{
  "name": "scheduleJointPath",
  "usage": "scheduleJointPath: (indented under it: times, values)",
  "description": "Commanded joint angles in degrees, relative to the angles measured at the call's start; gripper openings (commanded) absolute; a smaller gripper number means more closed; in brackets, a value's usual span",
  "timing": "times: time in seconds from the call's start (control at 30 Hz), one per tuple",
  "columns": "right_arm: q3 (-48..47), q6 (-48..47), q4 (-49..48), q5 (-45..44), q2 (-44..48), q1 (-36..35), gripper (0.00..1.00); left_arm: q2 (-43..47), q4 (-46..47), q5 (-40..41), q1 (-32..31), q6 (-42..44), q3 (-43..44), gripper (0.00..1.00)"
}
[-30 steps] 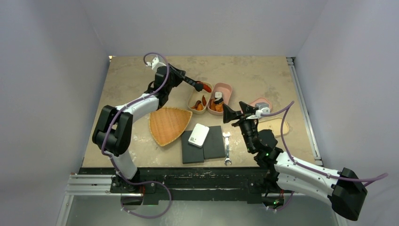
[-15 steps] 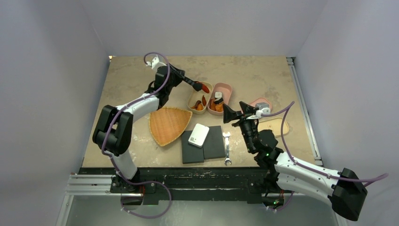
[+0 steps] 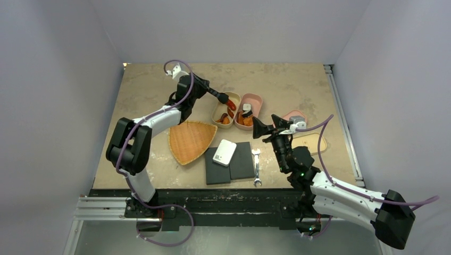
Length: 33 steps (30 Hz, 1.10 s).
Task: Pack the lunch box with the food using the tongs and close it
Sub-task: Place the fake food in the packing box, then place the clamp at the center of the board.
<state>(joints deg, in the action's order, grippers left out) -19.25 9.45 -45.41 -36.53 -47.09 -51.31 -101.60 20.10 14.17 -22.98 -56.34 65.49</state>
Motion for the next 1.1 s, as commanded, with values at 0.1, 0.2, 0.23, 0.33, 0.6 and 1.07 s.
scheduleJointPath:
  times: [0.1, 0.2, 0.23, 0.33, 0.6, 1.07]
  values:
    - [0.44, 0.39, -1.59, -1.17, 0.95, 0.20, 0.82, 5.98, 0.67, 3.13, 0.05, 4.31, 2.01, 0.24]
    - [0.44, 0.39, -1.59, -1.19, 1.03, 0.24, 0.82, 7.73, -0.94, 1.79, 2.33, 4.90, 1.71, 0.25]
    - [0.51, 0.39, -1.61, -1.18, 1.11, 0.24, 0.82, 8.17, -1.19, 0.87, 3.54, 4.65, 1.31, 0.25]
    - [0.44, 0.31, -1.51, -1.19, 1.12, 0.24, 0.82, 9.50, -2.97, -1.20, 7.02, 5.05, 0.29, 0.25]
    - [0.36, 0.39, -1.57, -1.00, 0.72, 0.24, 0.82, 10.13, -3.92, -4.35, 14.39, 2.95, -6.03, 0.24]
    - [0.52, 0.15, -1.26, -1.50, 0.68, 0.24, 0.82, 6.46, -1.38, -5.13, 18.88, -6.34, -16.88, 0.36]
